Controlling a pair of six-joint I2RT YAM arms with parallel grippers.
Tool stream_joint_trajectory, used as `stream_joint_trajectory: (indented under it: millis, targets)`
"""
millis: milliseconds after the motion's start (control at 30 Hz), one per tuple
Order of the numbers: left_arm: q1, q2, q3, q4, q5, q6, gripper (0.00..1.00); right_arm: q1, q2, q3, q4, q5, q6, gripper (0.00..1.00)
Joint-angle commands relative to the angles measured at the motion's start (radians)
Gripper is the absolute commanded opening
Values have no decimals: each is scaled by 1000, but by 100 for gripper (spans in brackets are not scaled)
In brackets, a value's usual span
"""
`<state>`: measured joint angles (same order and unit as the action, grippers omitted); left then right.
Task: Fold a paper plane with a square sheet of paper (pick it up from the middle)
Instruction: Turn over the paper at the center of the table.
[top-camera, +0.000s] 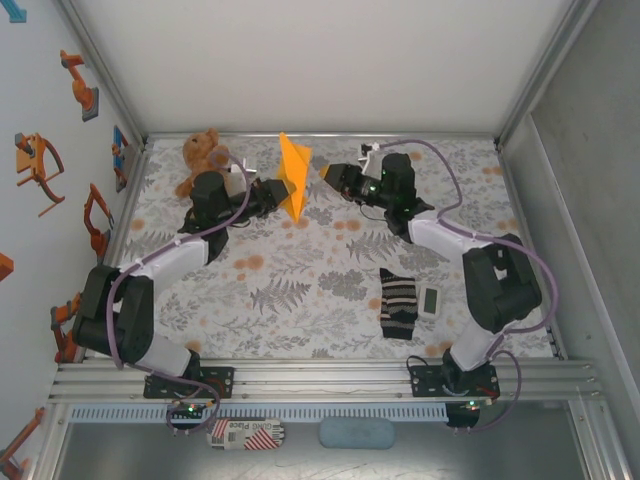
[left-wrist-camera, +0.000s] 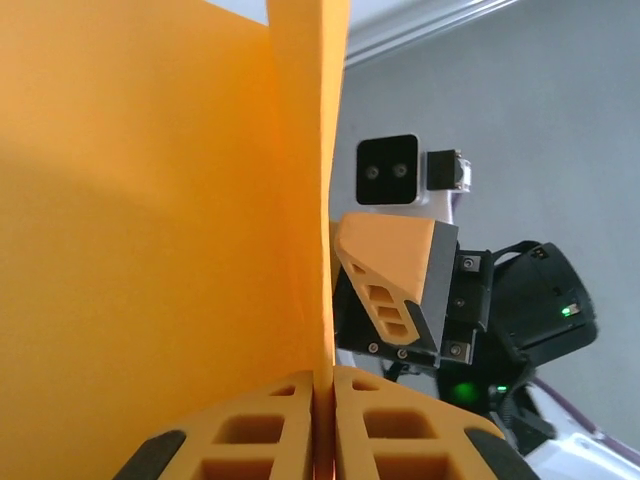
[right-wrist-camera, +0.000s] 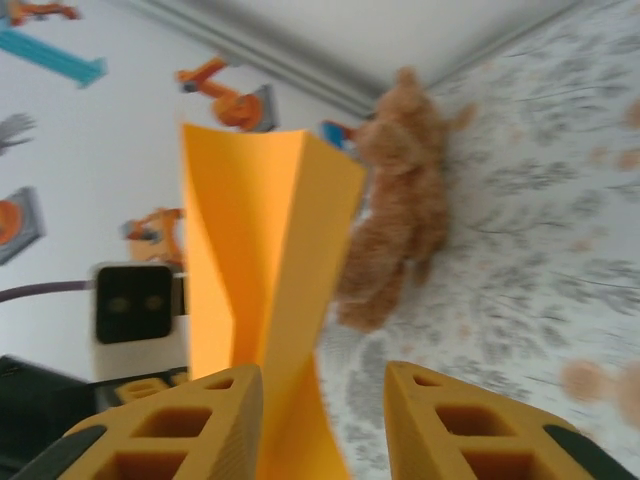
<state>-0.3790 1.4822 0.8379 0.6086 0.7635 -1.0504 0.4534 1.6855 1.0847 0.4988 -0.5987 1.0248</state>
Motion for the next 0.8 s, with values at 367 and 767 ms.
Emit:
stream_joint_trajectory:
  millis: [367, 767]
  targets:
    - [-189, 49, 462, -1203, -900, 730, 11, -1, -283, 27, -712, 600, -459, 37]
    - [-343, 485, 738, -1454, -1477, 809, 10, -4, -374, -64, -725, 782, -391, 34]
